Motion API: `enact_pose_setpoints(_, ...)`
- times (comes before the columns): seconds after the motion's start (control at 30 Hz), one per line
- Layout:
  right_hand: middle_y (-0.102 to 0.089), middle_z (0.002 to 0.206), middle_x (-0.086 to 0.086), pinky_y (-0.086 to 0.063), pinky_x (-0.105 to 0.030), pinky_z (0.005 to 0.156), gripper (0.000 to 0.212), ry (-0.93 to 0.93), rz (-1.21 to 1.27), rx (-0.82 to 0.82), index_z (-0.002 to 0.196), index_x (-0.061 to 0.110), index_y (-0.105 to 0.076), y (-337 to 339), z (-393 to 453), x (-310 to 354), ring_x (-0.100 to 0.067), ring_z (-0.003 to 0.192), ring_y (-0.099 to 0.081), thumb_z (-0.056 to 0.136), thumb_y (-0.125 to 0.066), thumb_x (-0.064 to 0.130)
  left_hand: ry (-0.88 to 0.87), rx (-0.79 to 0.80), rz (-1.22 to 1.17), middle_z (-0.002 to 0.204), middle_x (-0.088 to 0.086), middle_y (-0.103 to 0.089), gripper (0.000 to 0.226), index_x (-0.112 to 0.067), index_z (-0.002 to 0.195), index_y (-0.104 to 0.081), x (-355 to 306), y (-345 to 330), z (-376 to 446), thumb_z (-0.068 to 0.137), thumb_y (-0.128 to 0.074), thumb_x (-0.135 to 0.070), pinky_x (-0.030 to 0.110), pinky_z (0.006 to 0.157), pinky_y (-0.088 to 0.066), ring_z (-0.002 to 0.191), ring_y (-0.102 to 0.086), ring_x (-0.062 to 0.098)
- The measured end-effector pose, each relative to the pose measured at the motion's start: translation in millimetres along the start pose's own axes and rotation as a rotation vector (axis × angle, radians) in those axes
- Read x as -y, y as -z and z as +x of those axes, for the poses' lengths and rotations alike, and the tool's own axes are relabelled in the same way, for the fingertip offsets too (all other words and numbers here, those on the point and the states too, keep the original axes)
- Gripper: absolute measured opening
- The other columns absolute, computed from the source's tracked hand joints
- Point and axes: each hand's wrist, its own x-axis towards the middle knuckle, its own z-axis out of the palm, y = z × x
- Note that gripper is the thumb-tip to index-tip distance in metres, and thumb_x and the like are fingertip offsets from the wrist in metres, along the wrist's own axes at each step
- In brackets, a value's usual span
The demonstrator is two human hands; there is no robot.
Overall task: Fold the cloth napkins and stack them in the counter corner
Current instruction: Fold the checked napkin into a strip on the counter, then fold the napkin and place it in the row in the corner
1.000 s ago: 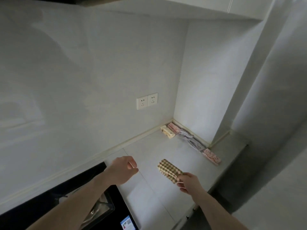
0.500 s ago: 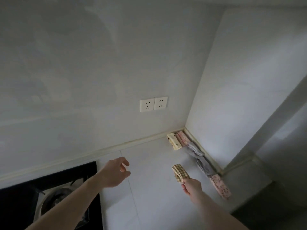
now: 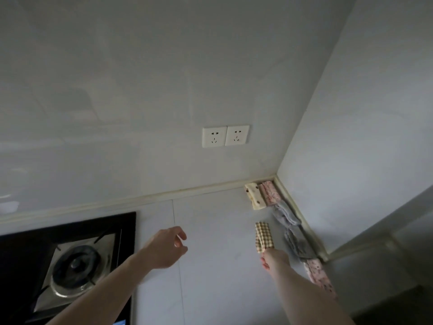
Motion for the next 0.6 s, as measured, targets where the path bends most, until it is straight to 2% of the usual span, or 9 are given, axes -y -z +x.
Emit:
enact_pose_setpoints(0.03,-0.063,0.077,-0.014,-0.052,-0.026,0.047,0.01,0.01,-0.015,0.016,0.088,0.005,-0.059,1.6,6.4,1.5,-0.026,0.061,-0.058,0.096,-0.053,0.004,0.006,-0.002,0.004,0.105,-0.015,-0.066,0.025,-0.031,0.119,-0.06,1.2,1.7,1.7,0.095,-0.064,-0.038,0.027,0.093,-0.051,0.098,-0.063,0.007)
enact_pose_setpoints(0.1,-0.066,0.085,-0.011,-0.061,-0.032,0.061,0.006,0.079,-0.087,0.038,0.089,0.01,-0.063,3.2,13.9,9.6,-0.025,0.07,-0.066,0.094,-0.059,0.01,0.017,-0.002,0.013,0.106,-0.014,-0.066,0.023,-0.031,0.118,-0.061,4.3,4.2,3.3,0.096,-0.063,-0.036,0.026,0.093,-0.051,0.097,-0.063,0.006)
enact_pose_setpoints(0.17,-0.067,0.087,-0.01,-0.062,-0.037,0.072,0.006,0.119,-0.091,0.051,0.089,0.011,-0.063,6.0,18.5,19.0,-0.023,0.073,-0.068,0.094,-0.061,0.01,0.027,-0.003,0.023,0.106,-0.014,-0.066,0.022,-0.031,0.118,-0.062,7.5,4.5,3.8,0.096,-0.063,-0.034,0.023,0.089,-0.051,0.095,-0.062,0.005)
enact_pose_setpoints(0.27,-0.066,0.088,-0.011,-0.061,-0.041,0.08,0.009,0.134,-0.047,0.089,0.088,0.01,-0.062,5.5,29.8,31.8,-0.024,0.076,-0.067,0.096,-0.059,0.007,0.04,-0.002,0.019,0.104,-0.017,-0.066,0.02,-0.034,0.115,-0.063,11.0,-1.9,3.0,0.095,-0.061,-0.033,0.024,0.089,-0.052,0.093,-0.063,0.002)
enact_pose_setpoints(0.47,-0.064,0.09,-0.012,-0.06,-0.039,0.072,0.012,0.126,0.071,0.084,0.091,0.009,-0.059,0.2,35.3,40.0,-0.025,0.076,-0.067,0.101,-0.054,0.012,0.049,0.042,-0.009,0.105,-0.018,-0.066,0.021,-0.034,0.115,-0.063,13.6,-17.1,-0.2,0.094,-0.062,-0.034,0.026,0.089,-0.055,0.094,-0.063,0.002)
enact_pose_setpoints(0.5,-0.064,0.087,-0.013,-0.061,-0.04,0.073,0.016,0.114,0.099,0.046,0.092,0.007,-0.059,-2.3,34.8,36.0,-0.026,0.073,-0.066,0.102,-0.053,0.018,0.049,0.042,-0.011,0.104,-0.019,-0.066,0.02,-0.035,0.114,-0.063,14.2,-17.2,-1.3,0.094,-0.062,-0.035,0.026,0.09,-0.054,0.094,-0.063,0.002)
enact_pose_setpoints(0.6,-0.066,0.075,-0.016,-0.062,-0.046,0.077,0.048,0.074,0.064,-0.126,0.103,-0.004,-0.063,-14.1,29.2,4.4,-0.029,0.06,-0.065,0.105,-0.049,0.041,0.057,0.033,-0.026,0.102,-0.019,-0.066,0.018,-0.034,0.113,-0.063,21.2,-14.9,-6.0,0.095,-0.062,-0.034,0.026,0.089,-0.054,0.093,-0.063,0.003)
